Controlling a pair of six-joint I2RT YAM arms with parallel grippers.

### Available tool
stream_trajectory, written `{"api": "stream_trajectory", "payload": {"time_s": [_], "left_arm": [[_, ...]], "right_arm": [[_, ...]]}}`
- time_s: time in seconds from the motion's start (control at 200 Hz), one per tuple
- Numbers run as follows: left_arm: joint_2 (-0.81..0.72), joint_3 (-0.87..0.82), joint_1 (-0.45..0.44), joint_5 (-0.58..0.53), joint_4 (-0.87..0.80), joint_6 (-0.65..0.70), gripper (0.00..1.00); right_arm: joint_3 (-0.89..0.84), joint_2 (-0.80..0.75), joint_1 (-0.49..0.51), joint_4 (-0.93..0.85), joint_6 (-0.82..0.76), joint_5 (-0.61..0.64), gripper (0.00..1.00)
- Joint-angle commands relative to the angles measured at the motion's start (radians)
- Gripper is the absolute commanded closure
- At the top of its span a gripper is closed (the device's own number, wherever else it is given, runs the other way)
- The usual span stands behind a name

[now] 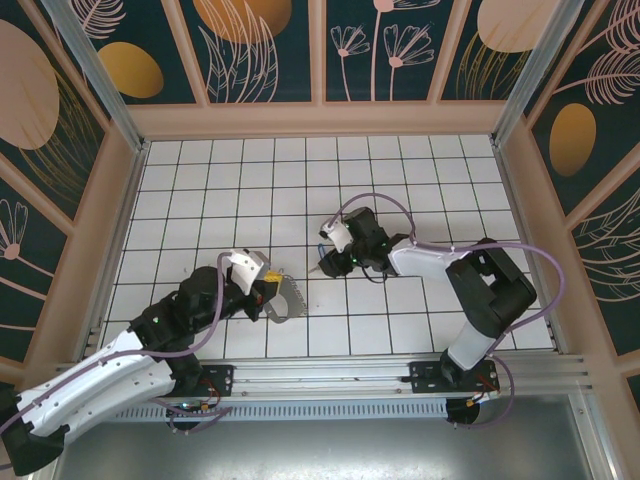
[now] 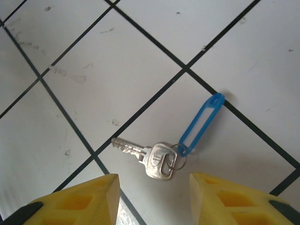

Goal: Put the keys on the keyring

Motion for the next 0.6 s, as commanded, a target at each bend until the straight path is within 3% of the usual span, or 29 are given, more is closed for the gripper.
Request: {"api": "stream_trajectory", "payload": {"time_s": [0.0,0.596], "left_arm": [[0.005,0.027,-0.001,0.015,0.053,0.018,1.00],[-0.026,0.021,-0.001,0.024,0.052,0.021,1.00]], "right_arm": [[0.050,0.038,-0.012,-0.038,0.063,-0.038,0.57],[0.146,0.142,-0.032,-0.127,0.099,-0.004,0.65]]}}
